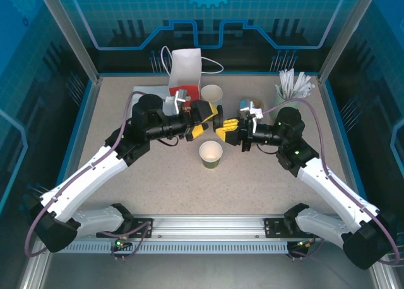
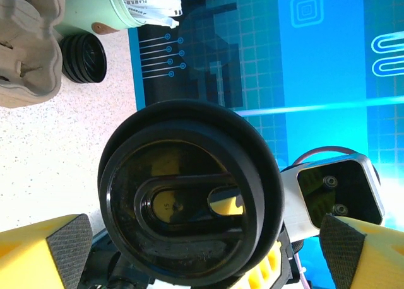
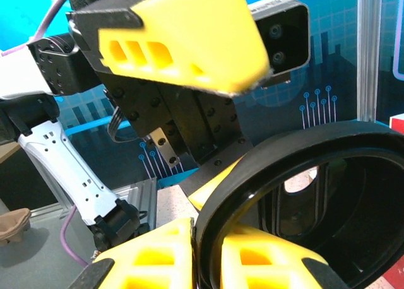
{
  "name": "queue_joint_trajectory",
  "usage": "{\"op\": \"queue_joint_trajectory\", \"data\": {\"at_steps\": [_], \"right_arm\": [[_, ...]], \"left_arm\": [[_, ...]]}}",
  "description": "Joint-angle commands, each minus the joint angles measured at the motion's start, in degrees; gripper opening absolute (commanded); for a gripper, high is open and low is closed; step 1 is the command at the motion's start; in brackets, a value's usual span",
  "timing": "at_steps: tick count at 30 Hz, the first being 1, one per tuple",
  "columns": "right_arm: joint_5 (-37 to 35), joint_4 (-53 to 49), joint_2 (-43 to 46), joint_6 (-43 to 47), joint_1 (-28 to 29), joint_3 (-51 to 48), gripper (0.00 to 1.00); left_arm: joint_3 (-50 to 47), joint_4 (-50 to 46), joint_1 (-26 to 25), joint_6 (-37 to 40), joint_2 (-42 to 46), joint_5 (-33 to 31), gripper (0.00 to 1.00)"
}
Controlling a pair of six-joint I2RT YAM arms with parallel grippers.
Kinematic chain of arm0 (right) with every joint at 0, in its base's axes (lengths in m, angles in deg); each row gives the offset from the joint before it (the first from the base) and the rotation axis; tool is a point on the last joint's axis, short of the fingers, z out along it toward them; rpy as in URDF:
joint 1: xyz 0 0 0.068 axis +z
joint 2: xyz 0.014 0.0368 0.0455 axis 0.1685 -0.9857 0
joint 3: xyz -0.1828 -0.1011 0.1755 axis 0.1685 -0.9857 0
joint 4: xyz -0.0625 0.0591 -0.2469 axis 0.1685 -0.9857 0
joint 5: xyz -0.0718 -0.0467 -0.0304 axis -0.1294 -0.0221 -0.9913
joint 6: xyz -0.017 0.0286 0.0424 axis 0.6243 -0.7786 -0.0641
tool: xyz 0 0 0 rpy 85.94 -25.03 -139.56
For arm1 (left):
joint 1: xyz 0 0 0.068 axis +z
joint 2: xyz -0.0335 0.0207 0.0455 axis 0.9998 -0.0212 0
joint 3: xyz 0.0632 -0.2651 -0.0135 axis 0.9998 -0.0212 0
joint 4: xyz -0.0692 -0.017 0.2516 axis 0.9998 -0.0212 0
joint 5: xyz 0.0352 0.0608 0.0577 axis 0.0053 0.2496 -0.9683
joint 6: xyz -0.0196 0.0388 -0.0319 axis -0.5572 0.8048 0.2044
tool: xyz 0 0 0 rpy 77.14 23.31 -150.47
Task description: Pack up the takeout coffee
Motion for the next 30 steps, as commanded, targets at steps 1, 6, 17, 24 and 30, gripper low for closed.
{"op": "queue_joint_trajectory", "data": {"at_steps": [1,6,17,24,30], "right_arm": [[1.55,3.01,0.03,-1.06,0.95,1.64,0.14],[1.56,3.21,0.06,-1.60,1.13,1.64,0.14],[1.59,5.97,0.25,-3.70,1.21,0.96,0.14],[1.66,6.81,-0.10,-4.37,1.21,1.04,0.14],[1.59,7.04,-0.19,-4.12,1.21,1.04,0.14]], "left_arm": [[-0.03,2.70,0.59,-2.03,-1.04,3.06,0.93],[-1.02,4.48,0.75,-3.35,-1.88,3.30,0.85],[-2.85,8.52,1.26,-6.43,-2.25,3.86,0.71],[-2.49,7.84,1.24,-6.21,-2.37,3.86,0.81],[-2.77,6.57,1.31,-6.35,-2.20,3.28,0.85]]}}
